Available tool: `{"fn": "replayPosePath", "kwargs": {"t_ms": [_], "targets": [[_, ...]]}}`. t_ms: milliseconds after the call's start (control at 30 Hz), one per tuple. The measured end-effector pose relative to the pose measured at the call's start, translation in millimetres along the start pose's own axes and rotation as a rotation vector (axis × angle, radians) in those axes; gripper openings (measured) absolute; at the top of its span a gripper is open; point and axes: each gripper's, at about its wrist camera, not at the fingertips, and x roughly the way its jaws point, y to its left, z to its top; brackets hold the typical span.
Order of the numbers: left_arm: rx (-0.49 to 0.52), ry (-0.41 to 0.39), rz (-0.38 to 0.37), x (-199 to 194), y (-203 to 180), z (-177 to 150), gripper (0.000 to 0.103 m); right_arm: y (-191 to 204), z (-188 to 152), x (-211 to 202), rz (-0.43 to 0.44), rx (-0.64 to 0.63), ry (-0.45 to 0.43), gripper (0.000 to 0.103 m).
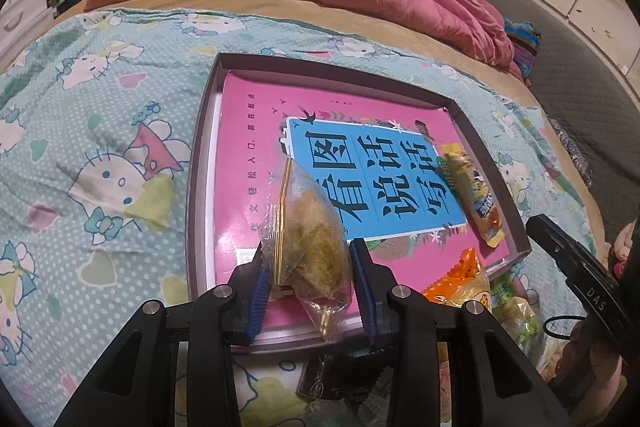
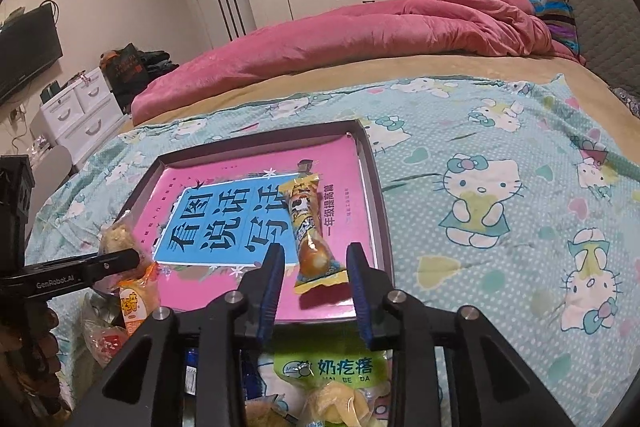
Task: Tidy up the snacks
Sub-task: 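Carry the yellow stick with the right tool over the tray while the left tool carries the pastry bag there, then open the right tool onto the book while the left tool releases the pastry bag beside it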
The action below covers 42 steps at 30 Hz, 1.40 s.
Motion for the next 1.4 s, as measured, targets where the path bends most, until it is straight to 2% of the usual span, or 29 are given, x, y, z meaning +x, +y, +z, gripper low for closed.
{"fn": "replayPosePath", "kwargs": {"t_ms": [167, 300, 567, 700, 833, 900, 1133, 1267, 1400], "targets": [[-0.007, -0.006, -0.008, -3, 2, 0, 0.039, 0, -1, -4, 0.003, 0.007, -0.004, 0.034], [-0.016, -0.012, -0.017, -6, 3, 1, 0.042, 1, -2, -9, 0.009, 0.007, -0.011, 0.041], [-0.040, -0.019, -0.040, -14, 5, 2, 0.054, 3, -2, -16, 0.010, 0.003, -0.022, 0.043], [-0.062, -0.029, -0.062, -21, 7, 2, 0.055, 1, -2, -19, 0.006, 0.007, -0.028, 0.048], [-0.071, -0.041, -0.065, -27, 9, 2, 0.065, -1, -2, -22, 0.002, 0.011, -0.032, 0.049], [-0.079, -0.051, -0.069, -31, 10, 2, 0.066, 0, -3, -23, 0.000, 0.008, -0.031, 0.049], [-0.061, -0.089, -0.069, -47, 6, 0, 0.074, 4, -6, -30, -0.002, -0.014, -0.041, 0.050], [-0.057, -0.091, -0.057, -52, 5, -4, 0.076, 7, -6, -33, 0.000, -0.026, -0.049, 0.059], [-0.053, -0.079, -0.068, -55, 3, -9, 0.076, 11, -7, -36, -0.002, -0.037, -0.055, 0.060]]}}
